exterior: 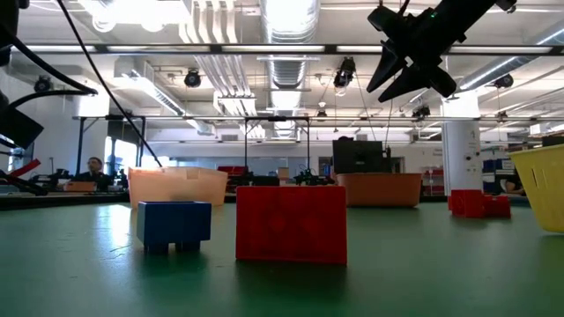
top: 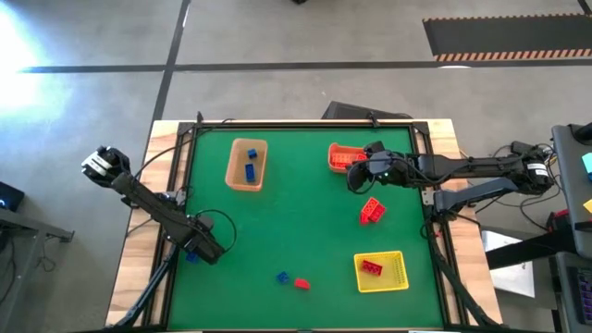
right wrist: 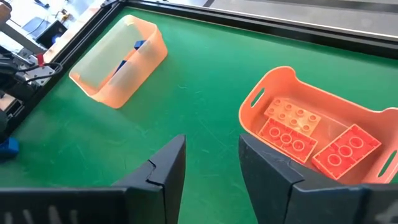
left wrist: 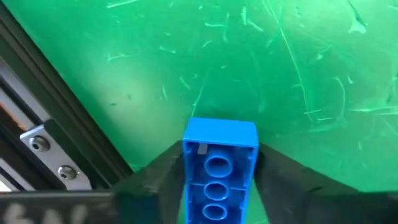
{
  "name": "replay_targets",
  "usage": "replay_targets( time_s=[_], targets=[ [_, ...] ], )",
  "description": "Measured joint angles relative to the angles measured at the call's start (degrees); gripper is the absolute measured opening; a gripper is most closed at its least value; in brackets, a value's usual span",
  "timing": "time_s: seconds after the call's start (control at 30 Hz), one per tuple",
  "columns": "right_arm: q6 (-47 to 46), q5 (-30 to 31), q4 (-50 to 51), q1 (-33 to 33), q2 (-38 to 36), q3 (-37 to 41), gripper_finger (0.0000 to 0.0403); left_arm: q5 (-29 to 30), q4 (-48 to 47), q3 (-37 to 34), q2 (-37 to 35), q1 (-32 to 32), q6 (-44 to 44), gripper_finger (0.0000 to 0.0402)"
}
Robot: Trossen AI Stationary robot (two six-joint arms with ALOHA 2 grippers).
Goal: Sort & place blocks by color
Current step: Put the blue game piece into the light orange bin
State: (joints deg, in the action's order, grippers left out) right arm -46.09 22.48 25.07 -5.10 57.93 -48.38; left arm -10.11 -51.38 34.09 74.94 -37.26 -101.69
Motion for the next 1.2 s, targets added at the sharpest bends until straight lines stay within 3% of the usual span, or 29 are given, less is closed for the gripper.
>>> replay_targets(
  time_s=[0.1, 0.33, 0.47, 0.67, 0.77, 0.87, 1.07, 1.2],
  targets=[
    [0.04, 0.0, 0.01, 0.0, 0.02, 0.0, 0.0134, -0.21, -0.06, 0.09, -0.09, 0.02, -0.02, 0.0117],
    [0.04, 0.0, -0.01, 0.0, 0.0, 0.0, 0.0135, 2.44, -0.07, 2.14, -1.78, 0.0, 0.11, 0.0117],
    [0.15, 0.0, -0.05, 0.0, -0.07, 0.0, 0.013, 9.79, -0.41, 6.66, -4.84, 0.43, 0.33, 0.0117],
    [0.62, 0.28, -0.1, -0.02, -0.07, 0.0, 0.013, 25.18, -0.27, 14.34, -10.9, 4.68, 7.31, 0.0117],
    [1.92, 2.68, -0.57, -0.02, -0.07, 0.0, 0.0126, 33.59, 1.56, 17.79, -14.07, 9.32, 15.88, 0.0117],
    [3.76, 5.99, -2.14, -0.07, -0.07, 0.0, 0.0122, 36.6, 8.3, 19.97, -17.51, 16.34, 30.73, 0.0117],
    [9.44, 13.08, -8.71, -1.05, -0.07, 0.0, 0.0113, 34.34, 19.35, 20.56, -22.15, 32.54, 56.61, 0.0117],
    [11.5, 13.68, -12.19, -2.76, -0.07, 0.0, 0.0108, 25.17, 21.58, 19.05, -22.76, 45.16, 65.88, 0.0117]
  ],
)
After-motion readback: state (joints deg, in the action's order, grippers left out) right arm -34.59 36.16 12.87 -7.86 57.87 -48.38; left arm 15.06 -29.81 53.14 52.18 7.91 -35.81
